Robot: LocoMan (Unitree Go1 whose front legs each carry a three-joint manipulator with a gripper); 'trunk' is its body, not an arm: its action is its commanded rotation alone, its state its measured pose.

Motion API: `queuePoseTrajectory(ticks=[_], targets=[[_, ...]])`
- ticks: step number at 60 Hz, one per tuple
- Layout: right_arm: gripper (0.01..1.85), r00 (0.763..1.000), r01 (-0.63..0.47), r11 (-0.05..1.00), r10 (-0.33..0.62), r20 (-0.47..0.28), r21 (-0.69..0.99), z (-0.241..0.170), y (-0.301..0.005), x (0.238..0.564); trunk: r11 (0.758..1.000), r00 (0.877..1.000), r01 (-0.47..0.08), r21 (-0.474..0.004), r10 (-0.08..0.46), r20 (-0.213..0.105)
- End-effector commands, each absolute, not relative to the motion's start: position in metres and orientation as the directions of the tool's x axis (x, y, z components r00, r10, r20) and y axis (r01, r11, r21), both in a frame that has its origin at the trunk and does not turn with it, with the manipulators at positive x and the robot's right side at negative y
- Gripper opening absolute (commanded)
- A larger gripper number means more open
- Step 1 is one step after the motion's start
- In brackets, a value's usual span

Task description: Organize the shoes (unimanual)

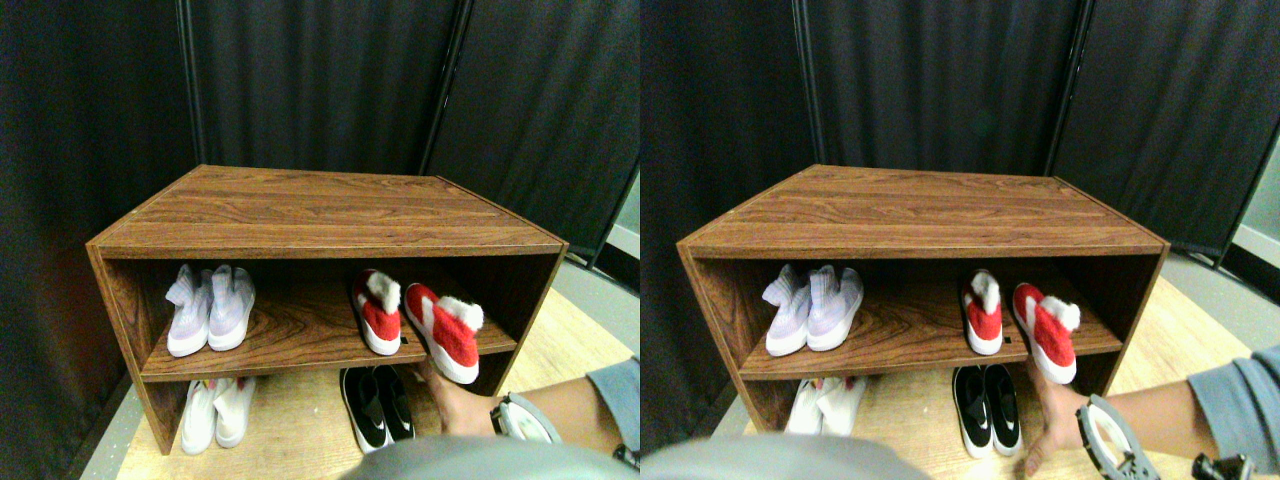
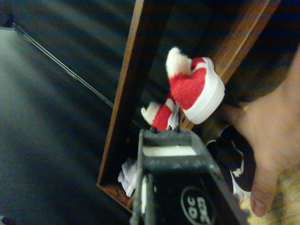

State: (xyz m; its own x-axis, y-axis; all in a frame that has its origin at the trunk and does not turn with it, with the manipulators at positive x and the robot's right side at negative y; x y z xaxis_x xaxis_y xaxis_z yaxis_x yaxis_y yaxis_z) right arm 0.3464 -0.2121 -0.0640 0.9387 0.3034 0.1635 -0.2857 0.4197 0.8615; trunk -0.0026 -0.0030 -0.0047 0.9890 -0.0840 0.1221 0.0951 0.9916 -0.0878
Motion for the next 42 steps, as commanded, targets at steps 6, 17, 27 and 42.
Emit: queuePoseTrajectory(ticks=[6,17,27,42], targets=[[0.06,0.931,-0.323,0.427,0.303,0.203,0.845,-0.057,-0.209,0.350,0.990,0.992,0.093,-0.106,-0.083,0.100],[0.06,0.935,-0.312,0.425,0.295,0.196,0.850,-0.060,-0.207,0.355,0.990,0.992,0.094,-0.106,-0.084,0.096],[0.06,0.940,-0.298,0.411,0.282,0.190,0.862,-0.061,-0.205,0.359,0.990,0.992,0.095,-0.104,-0.086,0.089],[0.42,0.949,-0.255,0.340,0.268,0.167,0.905,-0.058,-0.202,0.364,0.990,0.993,0.099,-0.105,-0.091,0.079]])
